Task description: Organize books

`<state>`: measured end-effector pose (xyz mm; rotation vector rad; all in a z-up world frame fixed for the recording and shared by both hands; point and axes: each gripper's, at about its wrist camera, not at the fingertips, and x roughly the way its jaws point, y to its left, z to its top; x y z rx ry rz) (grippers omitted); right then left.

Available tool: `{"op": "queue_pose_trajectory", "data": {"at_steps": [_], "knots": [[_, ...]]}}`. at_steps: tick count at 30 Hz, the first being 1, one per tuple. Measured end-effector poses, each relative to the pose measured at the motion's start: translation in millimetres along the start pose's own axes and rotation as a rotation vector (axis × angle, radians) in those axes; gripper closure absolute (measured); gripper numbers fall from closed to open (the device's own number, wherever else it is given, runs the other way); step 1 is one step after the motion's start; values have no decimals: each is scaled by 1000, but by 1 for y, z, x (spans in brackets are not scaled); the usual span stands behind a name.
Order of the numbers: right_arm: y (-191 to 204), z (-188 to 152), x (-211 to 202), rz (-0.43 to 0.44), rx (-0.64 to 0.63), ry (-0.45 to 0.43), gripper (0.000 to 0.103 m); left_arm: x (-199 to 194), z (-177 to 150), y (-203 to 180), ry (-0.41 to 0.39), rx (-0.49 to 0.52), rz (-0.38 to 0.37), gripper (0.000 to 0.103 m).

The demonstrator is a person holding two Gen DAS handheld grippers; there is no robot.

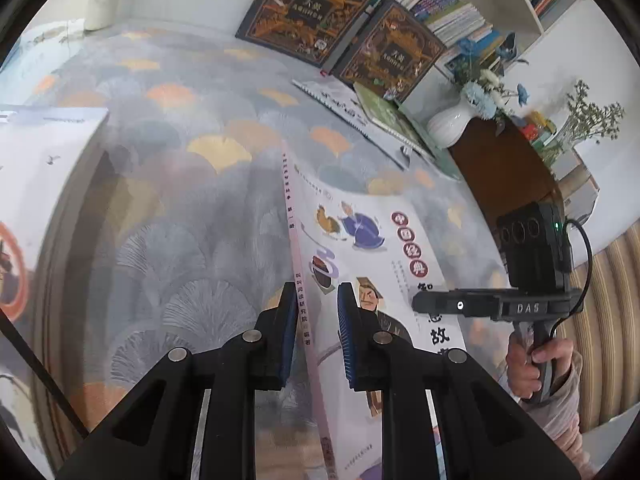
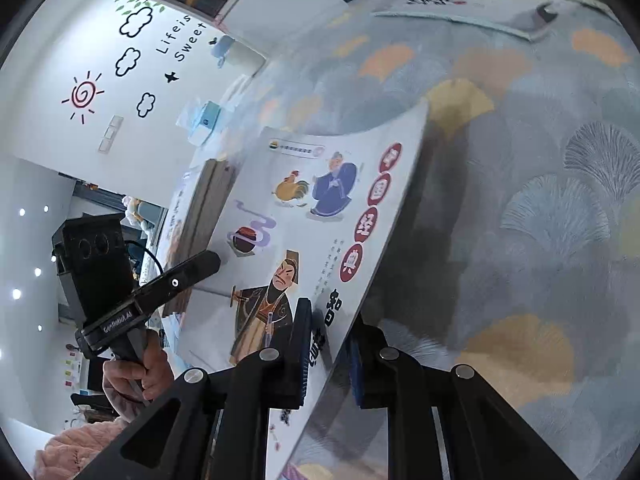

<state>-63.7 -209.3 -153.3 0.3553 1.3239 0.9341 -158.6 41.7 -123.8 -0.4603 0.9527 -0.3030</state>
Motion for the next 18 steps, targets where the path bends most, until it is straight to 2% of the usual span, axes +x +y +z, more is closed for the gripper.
{"op": "queue_pose_trajectory", "data": {"at_steps": [9,18], "knots": [[37,-3,-12,-28,-80,-27,86,-21,3,2,-25,20,-16,87],[81,-2,-16,-38,-163,-48,86,-59,7,9,-97,34,-16,86]]}}
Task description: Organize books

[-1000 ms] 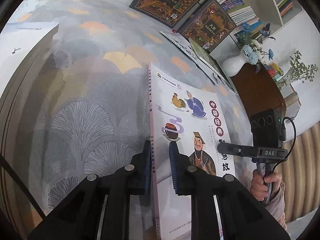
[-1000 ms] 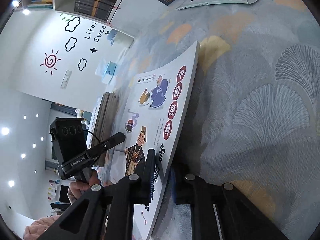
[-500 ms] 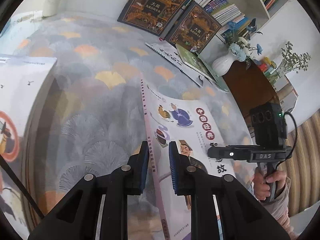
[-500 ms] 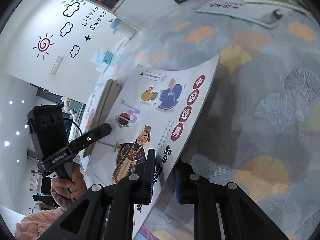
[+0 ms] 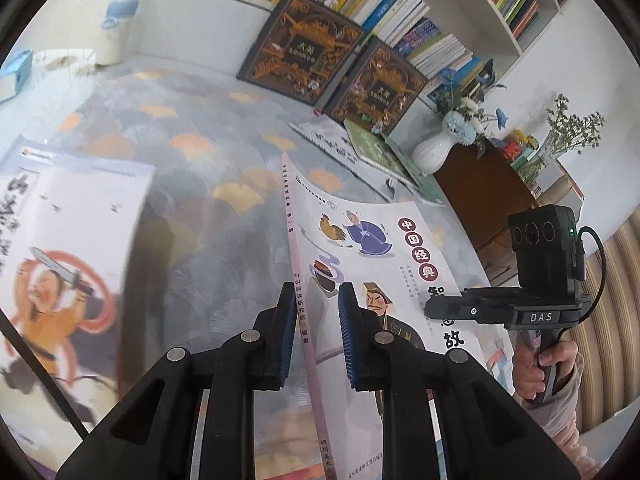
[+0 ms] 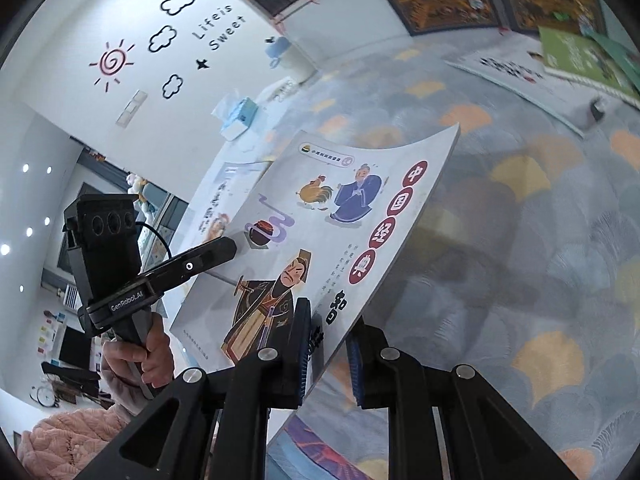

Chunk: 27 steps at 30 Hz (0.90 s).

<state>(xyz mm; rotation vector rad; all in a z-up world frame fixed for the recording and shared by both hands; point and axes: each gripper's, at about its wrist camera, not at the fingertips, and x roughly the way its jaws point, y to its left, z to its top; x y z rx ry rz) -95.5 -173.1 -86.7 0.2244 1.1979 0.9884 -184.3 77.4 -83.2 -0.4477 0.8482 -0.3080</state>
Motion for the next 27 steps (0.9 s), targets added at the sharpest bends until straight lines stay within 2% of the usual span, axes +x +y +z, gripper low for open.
{"op": "queue_pose_trajectory", "data": {"at_steps": [5,11,20,23,27], "knots": [[28,8,8,6,-53,2,85,-26,6,16,-45,-12,3,85],[70,25,33,18,-125,19,85,-63,14,39,-107,-12,43,84],[129,55,87,53,-202,32,85,-116,27,92,-184,-48,113,84],[146,64,111,71,-224,49,85,-126,29,113,-194,-61,135,80],[162,72,141,76,-242,76,85,-127,31,140,-178,-61,200,80]]}}
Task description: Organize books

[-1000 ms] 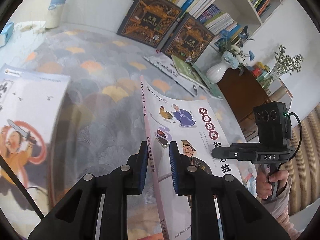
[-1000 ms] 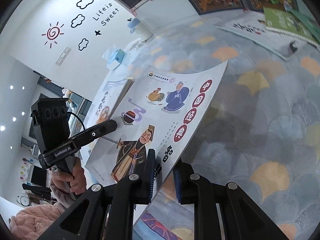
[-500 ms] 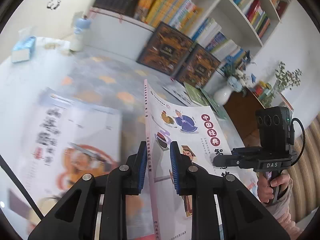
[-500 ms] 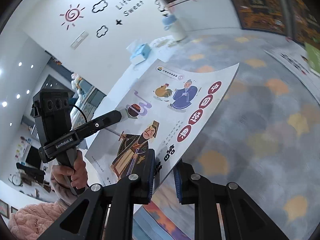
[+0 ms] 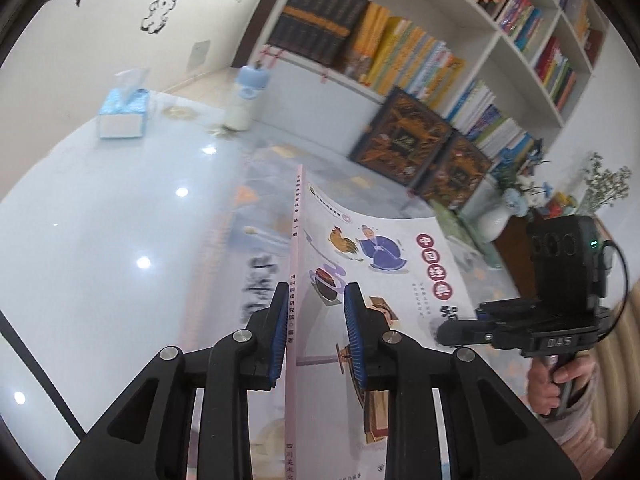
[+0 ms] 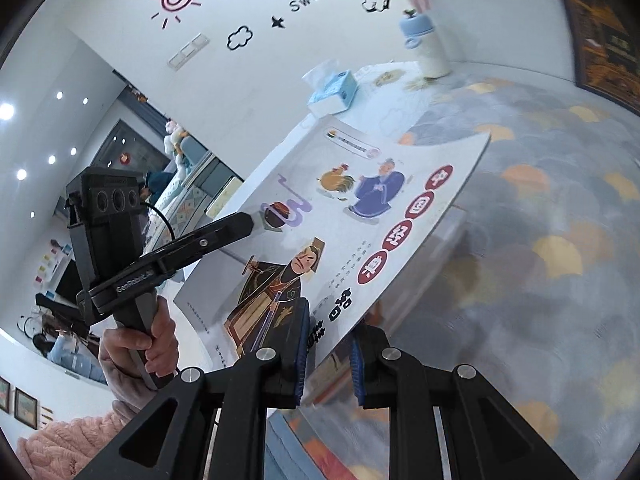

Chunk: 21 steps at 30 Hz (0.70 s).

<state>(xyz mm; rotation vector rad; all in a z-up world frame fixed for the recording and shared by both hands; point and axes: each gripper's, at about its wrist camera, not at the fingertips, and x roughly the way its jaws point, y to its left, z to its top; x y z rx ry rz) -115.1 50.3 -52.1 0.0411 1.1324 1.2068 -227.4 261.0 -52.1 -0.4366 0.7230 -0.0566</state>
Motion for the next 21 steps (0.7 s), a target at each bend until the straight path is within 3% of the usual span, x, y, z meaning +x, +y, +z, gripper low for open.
{"op": "queue_pose_trajectory", "data": {"at_steps": [9,15,21], "knots": [[-2,5,52,0,46,61,85,15,-11,38,41,-44,39,80],[-5,7,62,-25,59,67,85,20,-18,46,42,-43,88,79],[-6,6,68,-43,74,75,82,24,-16,49,41,-39,91,76]]}}
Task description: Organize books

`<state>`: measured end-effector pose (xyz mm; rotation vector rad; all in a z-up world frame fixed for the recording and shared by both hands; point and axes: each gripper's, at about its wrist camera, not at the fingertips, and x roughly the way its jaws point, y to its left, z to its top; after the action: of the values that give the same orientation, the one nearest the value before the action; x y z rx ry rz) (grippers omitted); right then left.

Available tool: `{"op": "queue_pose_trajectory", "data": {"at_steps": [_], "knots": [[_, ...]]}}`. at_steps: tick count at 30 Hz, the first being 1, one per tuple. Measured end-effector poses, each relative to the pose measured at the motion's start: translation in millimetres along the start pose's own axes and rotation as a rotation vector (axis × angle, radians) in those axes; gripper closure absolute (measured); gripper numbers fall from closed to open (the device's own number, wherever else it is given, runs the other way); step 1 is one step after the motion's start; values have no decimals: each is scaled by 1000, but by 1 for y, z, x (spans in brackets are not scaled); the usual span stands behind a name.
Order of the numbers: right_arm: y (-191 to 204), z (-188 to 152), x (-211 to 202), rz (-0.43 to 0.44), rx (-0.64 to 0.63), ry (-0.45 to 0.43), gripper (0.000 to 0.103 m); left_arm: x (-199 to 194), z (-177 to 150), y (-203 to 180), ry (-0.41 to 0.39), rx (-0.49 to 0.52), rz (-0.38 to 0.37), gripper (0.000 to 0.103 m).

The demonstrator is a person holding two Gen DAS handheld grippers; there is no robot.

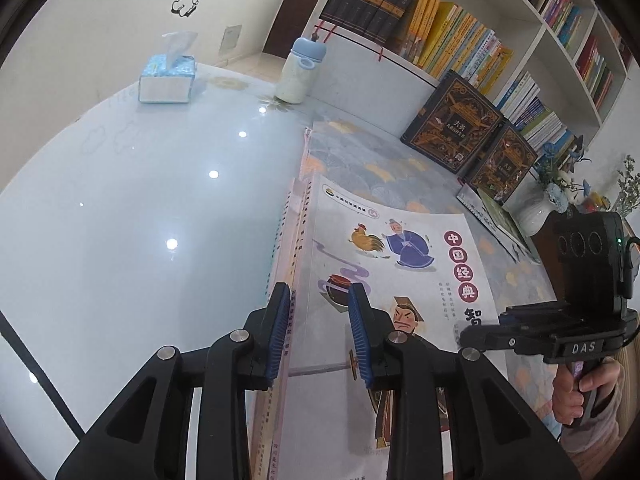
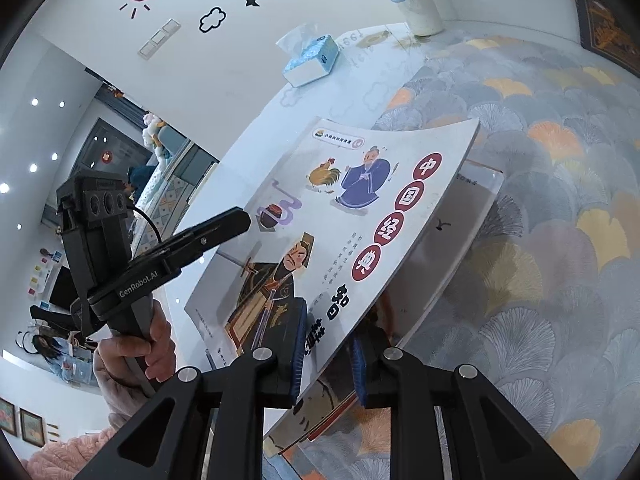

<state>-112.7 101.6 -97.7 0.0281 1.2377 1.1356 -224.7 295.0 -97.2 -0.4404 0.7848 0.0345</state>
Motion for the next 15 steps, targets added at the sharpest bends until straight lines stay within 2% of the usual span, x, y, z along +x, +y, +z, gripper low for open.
{"op": "queue_pose_trajectory", "data": {"at_steps": [7,8,10,11,12,15], "knots": [[2,-6,-2,-5,15,19,76,0,1,6,-11,-22,-1,75],[1,-6,-2,-5,24,24,71,-2,1,6,-18,-26,7,75],[0,-6,-5,13,46,32,51,-9,2,6,-39,-25,27,75],[0,-6,-7,26,53,34,35,-12,3,5,-45,-25,35,75],[1,-7,-10,22,54,31,27,-16,3,5,-53,-26,45,75],[3,-9,-26,-43,15,-16,26,-27,5,-1,-81,-26,80,75]]}}
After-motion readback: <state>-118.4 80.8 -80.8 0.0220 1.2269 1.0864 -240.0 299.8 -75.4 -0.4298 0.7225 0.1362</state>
